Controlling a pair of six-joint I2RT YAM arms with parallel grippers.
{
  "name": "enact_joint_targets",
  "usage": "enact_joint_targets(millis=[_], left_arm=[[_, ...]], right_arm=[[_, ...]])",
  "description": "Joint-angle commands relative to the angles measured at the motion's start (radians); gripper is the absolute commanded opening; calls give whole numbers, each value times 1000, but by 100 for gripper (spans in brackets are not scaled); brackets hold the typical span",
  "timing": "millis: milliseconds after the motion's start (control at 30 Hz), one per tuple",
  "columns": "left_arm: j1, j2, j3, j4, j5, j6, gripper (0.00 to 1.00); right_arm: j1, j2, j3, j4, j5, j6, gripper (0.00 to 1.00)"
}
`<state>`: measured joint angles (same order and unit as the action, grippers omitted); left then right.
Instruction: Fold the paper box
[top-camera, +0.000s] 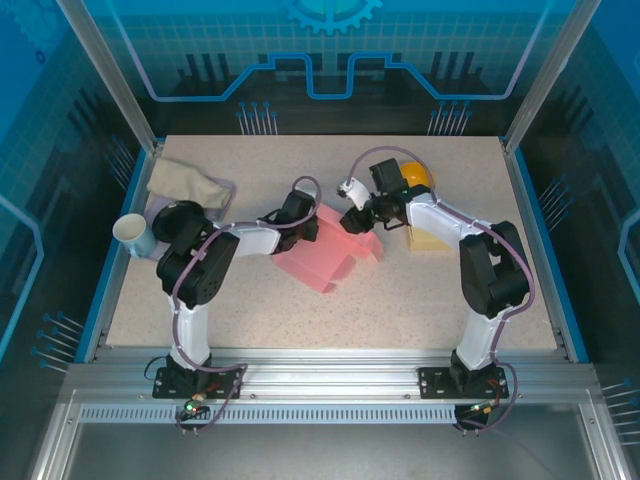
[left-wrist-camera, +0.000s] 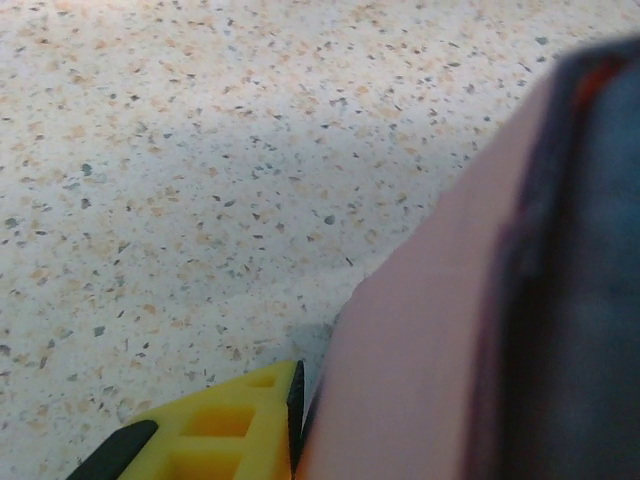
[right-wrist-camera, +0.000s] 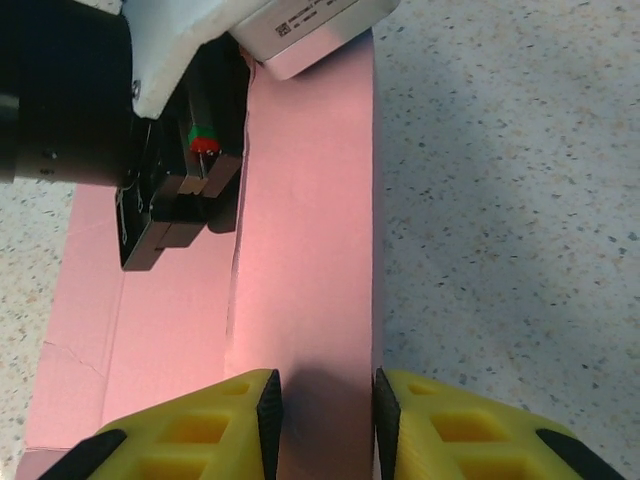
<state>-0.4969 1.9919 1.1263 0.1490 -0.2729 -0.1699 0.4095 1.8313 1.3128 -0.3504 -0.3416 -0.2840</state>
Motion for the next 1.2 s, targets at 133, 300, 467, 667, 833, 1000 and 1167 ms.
enact_joint_targets(millis=[133, 300, 467, 667, 833, 1000, 1167], left_arm=[[-11, 48, 65, -144, -173, -94, 23], [-10, 68, 106, -221, -171, -122, 27], [-9, 55, 112, -241, -160, -143, 32], [-9, 1, 90, -223, -119, -125, 44], [-1, -99, 8, -157, -49, -79, 56], [10, -214, -93, -94, 62, -20, 60], [47, -333, -224, 4, 221, 7, 61]], right_arm=[[9, 13, -20, -34, 78, 85, 32], [14, 44, 6, -53, 106, 121, 32], [27, 59, 19, -61, 120, 124, 31], [29, 61, 21, -60, 128, 123, 31], [28, 62, 30, -71, 143, 114, 31], [21, 63, 38, -84, 162, 98, 31], [12, 60, 38, -87, 158, 93, 31]])
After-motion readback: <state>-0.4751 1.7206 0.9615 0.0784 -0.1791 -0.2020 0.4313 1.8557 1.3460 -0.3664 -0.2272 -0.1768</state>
